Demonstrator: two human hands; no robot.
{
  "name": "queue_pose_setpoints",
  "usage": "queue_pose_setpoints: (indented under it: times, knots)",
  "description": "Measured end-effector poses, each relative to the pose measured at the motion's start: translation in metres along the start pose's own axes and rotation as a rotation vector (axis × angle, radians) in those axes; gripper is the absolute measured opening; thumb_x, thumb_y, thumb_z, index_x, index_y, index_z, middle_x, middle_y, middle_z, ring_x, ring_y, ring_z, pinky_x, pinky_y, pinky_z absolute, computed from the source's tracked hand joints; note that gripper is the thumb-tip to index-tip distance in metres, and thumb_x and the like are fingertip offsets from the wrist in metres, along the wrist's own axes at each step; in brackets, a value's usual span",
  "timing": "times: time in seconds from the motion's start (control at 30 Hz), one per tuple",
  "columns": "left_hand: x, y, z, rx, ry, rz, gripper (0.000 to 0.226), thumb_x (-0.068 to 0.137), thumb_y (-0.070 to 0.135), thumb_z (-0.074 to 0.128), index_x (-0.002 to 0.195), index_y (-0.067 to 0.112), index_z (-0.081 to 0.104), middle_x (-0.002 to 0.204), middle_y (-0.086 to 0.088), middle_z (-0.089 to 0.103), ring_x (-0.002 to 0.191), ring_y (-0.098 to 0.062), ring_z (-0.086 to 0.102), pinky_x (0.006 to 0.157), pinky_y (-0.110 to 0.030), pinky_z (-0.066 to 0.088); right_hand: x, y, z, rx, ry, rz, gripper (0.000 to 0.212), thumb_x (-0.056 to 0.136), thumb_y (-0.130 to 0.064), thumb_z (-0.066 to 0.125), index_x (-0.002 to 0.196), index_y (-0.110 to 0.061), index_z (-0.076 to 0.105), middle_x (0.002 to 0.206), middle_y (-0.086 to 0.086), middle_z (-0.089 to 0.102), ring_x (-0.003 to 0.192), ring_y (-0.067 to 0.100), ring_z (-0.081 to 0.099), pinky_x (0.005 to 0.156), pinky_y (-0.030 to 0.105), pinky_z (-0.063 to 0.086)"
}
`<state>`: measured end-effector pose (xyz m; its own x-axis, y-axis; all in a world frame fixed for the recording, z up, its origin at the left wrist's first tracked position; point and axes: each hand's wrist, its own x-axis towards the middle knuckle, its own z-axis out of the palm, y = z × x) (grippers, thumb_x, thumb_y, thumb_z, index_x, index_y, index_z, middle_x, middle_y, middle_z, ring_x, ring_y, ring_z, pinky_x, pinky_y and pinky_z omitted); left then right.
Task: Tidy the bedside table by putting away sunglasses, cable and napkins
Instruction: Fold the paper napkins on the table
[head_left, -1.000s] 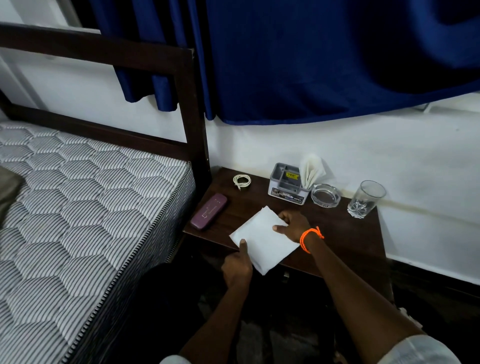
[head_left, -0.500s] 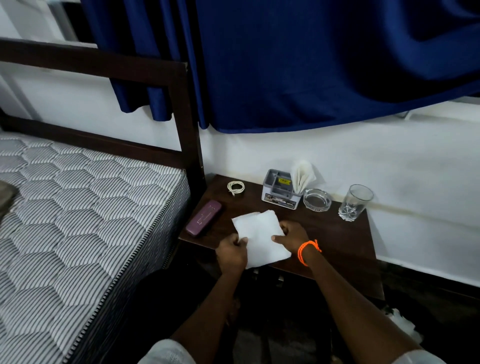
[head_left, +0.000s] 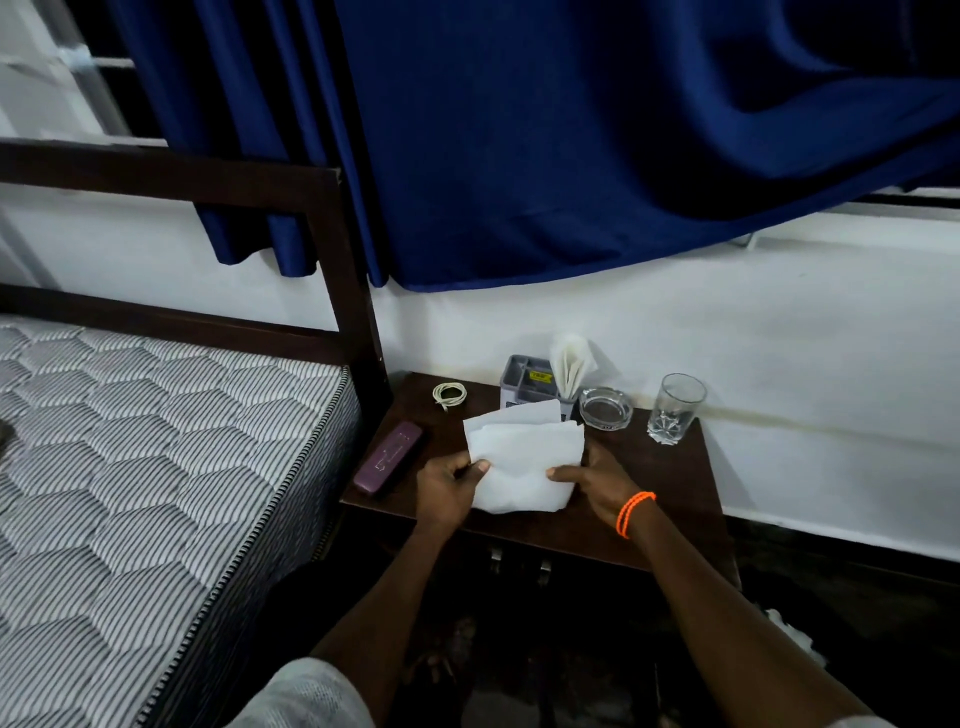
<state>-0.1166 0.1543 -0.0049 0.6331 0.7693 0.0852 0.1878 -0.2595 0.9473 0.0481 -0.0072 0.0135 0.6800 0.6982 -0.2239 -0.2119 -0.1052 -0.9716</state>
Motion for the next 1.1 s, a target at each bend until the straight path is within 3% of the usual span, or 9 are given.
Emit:
queue_pose_setpoints:
  times: [0.2, 0.33, 0.47, 0.57, 0.67, 0.77, 0.87, 0.93, 1.1]
  knots:
    - [-0.001, -0.002, 0.015, -0.001, -0.007, 0.022, 0.014, 0.092, 0.009, 0.075, 0.103, 0.005, 0.081, 0.095, 0.001, 0.079, 0.09, -0.019, 0.075, 0.08, -0.037, 0.059, 0.001, 0.008, -0.003, -0.097, 0.112, 0.017, 0.04, 0.081, 0.009, 0.073, 0.119, 0.0, 0.067, 0.118, 0.02, 0.071, 0.106, 0.032, 0.07, 0.094, 0.05, 0.056]
    - [0.001, -0.001, 0.024, 0.044, 0.019, 0.052, 0.016, 0.091, 0.015, 0.076, 0.102, 0.004, 0.078, 0.096, -0.008, 0.08, 0.092, -0.026, 0.075, 0.083, -0.04, 0.059, 0.001, 0.01, 0.002, -0.199, 0.239, -0.076, 0.031, 0.084, 0.001, 0.075, 0.114, -0.001, 0.07, 0.111, 0.016, 0.074, 0.102, 0.028, 0.072, 0.092, 0.044, 0.058]
    - [-0.001, -0.002, 0.029, 0.04, 0.004, 0.095, 0.034, 0.084, 0.011, 0.082, 0.117, 0.007, 0.074, 0.108, -0.005, 0.078, 0.101, -0.017, 0.072, 0.09, -0.026, 0.055, 0.001, 0.017, 0.005, -0.323, 0.286, -0.114, 0.04, 0.077, 0.004, 0.078, 0.115, 0.0, 0.065, 0.108, 0.013, 0.072, 0.1, 0.023, 0.068, 0.091, 0.039, 0.055]
    - [-0.003, -0.009, 0.032, 0.014, -0.067, 0.034, 0.056, 0.076, 0.01, 0.09, 0.127, 0.009, 0.068, 0.109, 0.002, 0.075, 0.1, -0.01, 0.068, 0.082, -0.002, 0.047, 0.001, 0.026, 0.006, -0.325, 0.269, -0.086, 0.037, 0.072, 0.018, 0.07, 0.103, -0.001, 0.066, 0.094, 0.011, 0.069, 0.088, 0.022, 0.063, 0.077, 0.034, 0.052]
    - [-0.003, -0.015, 0.038, -0.037, -0.105, -0.011, 0.07, 0.075, 0.007, 0.09, 0.138, 0.003, 0.059, 0.112, -0.001, 0.07, 0.103, -0.012, 0.067, 0.078, 0.003, 0.044, 0.005, 0.032, 0.008, -0.372, 0.267, -0.081, 0.035, 0.074, 0.017, 0.065, 0.106, 0.004, 0.068, 0.099, 0.017, 0.073, 0.091, 0.026, 0.067, 0.079, 0.036, 0.054]
    - [0.003, -0.015, 0.043, 0.012, -0.104, 0.026, 0.054, 0.083, 0.009, 0.084, 0.133, 0.003, 0.064, 0.113, 0.0, 0.07, 0.105, -0.015, 0.069, 0.085, -0.008, 0.051, 0.009, 0.033, 0.013, -0.386, 0.315, -0.036, 0.04, 0.081, 0.008, 0.067, 0.12, 0.003, 0.066, 0.117, 0.018, 0.071, 0.11, 0.029, 0.067, 0.097, 0.041, 0.054]
    - [0.012, -0.012, 0.046, 0.095, -0.034, 0.088, 0.03, 0.092, 0.018, 0.077, 0.115, 0.0, 0.074, 0.106, -0.009, 0.078, 0.101, -0.021, 0.073, 0.085, -0.027, 0.054, 0.012, 0.027, 0.018, -0.343, 0.365, -0.029, 0.037, 0.086, -0.003, 0.069, 0.123, -0.003, 0.065, 0.117, 0.014, 0.071, 0.109, 0.028, 0.067, 0.096, 0.039, 0.053]
    - [0.016, -0.006, 0.047, 0.114, 0.012, 0.109, 0.029, 0.093, 0.025, 0.075, 0.111, 0.002, 0.076, 0.106, -0.014, 0.079, 0.1, -0.024, 0.073, 0.078, -0.016, 0.047, 0.012, 0.019, 0.019, -0.31, 0.381, -0.059, 0.036, 0.086, -0.006, 0.069, 0.122, -0.009, 0.066, 0.112, 0.008, 0.072, 0.104, 0.022, 0.066, 0.09, 0.032, 0.052]
    - [0.014, 0.003, 0.046, 0.011, 0.004, 0.048, 0.041, 0.08, 0.04, 0.086, 0.113, 0.018, 0.076, 0.097, 0.011, 0.074, 0.092, -0.004, 0.07, 0.074, 0.004, 0.042, 0.004, 0.018, 0.021, -0.386, 0.328, -0.063, 0.042, 0.081, 0.001, 0.067, 0.121, -0.012, 0.067, 0.109, 0.001, 0.071, 0.103, 0.019, 0.066, 0.085, 0.029, 0.051]
